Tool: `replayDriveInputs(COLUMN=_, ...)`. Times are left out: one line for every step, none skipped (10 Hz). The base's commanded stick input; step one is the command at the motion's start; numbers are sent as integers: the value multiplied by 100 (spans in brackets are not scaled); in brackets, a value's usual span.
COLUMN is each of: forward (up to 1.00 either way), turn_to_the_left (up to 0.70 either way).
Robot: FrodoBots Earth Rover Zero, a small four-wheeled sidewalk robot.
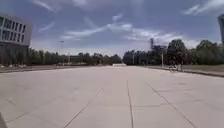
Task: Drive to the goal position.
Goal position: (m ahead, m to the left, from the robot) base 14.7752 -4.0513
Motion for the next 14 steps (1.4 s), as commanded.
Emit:
replayDriveInputs(forward=56, turn_to_the_left=0)
replayDriveInputs(forward=56, turn_to_the_left=0)
replayDriveInputs(forward=56, turn_to_the_left=0)
replayDriveInputs(forward=56, turn_to_the_left=0)
replayDriveInputs(forward=56, turn_to_the_left=0)
replayDriveInputs(forward=56, turn_to_the_left=0)
replayDriveInputs(forward=56, turn_to_the_left=0)
replayDriveInputs(forward=56, turn_to_the_left=0)
replayDriveInputs(forward=56, turn_to_the_left=0)
replayDriveInputs(forward=56, turn_to_the_left=0)
replayDriveInputs(forward=56, turn_to_the_left=0)
replayDriveInputs(forward=56, turn_to_the_left=0)
replayDriveInputs(forward=56, turn_to_the_left=0)
replayDriveInputs(forward=56, turn_to_the_left=0)
